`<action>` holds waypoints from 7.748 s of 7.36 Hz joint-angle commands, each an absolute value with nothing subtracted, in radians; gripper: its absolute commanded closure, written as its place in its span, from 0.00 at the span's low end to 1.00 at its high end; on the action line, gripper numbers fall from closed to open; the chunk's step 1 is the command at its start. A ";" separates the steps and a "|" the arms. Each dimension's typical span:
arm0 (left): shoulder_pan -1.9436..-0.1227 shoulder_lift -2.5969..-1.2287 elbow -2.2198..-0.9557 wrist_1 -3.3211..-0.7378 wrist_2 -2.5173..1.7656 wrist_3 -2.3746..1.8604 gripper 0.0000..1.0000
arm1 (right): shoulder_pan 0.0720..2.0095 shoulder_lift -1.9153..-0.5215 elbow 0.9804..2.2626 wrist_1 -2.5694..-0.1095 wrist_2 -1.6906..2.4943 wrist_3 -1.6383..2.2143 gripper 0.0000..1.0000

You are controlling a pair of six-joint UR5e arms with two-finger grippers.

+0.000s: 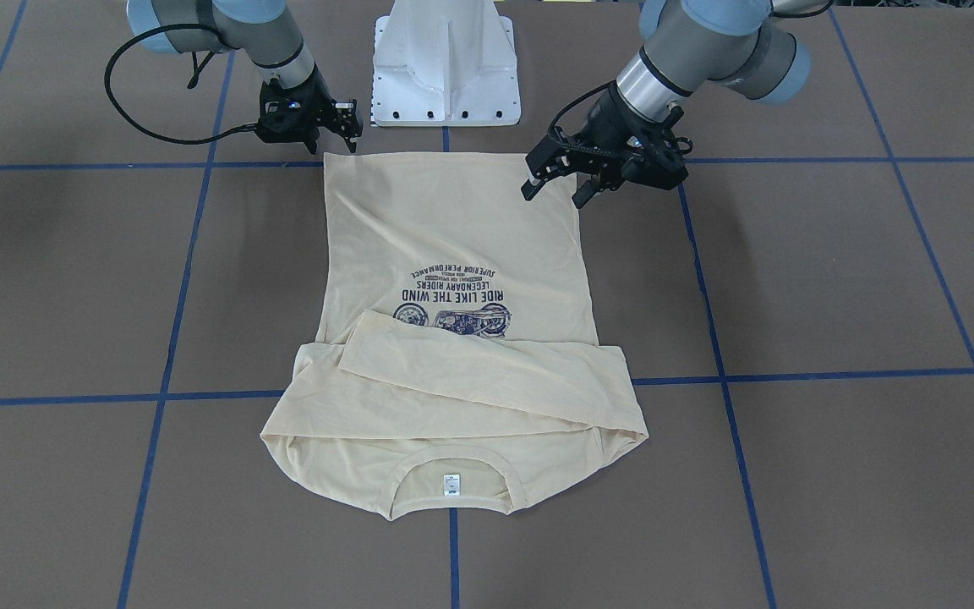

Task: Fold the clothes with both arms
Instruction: 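Move both grippers to the shirt hem corners nearest the robot, then grasp both hem corners with the left and right grippers, then lift the hem with both grippers and fold it toward the collar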

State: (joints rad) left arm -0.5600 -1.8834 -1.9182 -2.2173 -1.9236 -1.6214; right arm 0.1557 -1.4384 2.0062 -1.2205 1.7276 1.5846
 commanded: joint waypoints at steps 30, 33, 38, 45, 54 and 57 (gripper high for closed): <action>-0.225 -1.799 -1.956 -1.864 -1.789 -1.809 0.09 | 0.272 -1.368 2.046 -1.276 1.815 1.583 1.00; -0.225 -1.799 -1.954 -1.864 -1.789 -1.809 0.26 | 0.272 -1.370 2.045 -1.276 1.815 1.583 1.00; -0.227 -1.799 -1.953 -1.861 -1.790 -1.809 0.32 | 0.273 -1.370 2.043 -1.276 1.815 1.583 1.00; -0.235 -1.801 -1.970 -1.842 -1.793 -1.809 1.00 | 0.275 -1.370 2.043 -1.276 1.816 1.583 1.00; -0.085 -1.726 -2.149 -1.807 -1.798 -1.805 1.00 | 0.267 -1.502 2.178 -1.275 2.095 1.585 1.00; -0.099 -1.726 -2.189 -1.807 -1.802 -1.801 1.00 | 0.268 -1.490 2.157 -1.269 2.097 1.577 1.00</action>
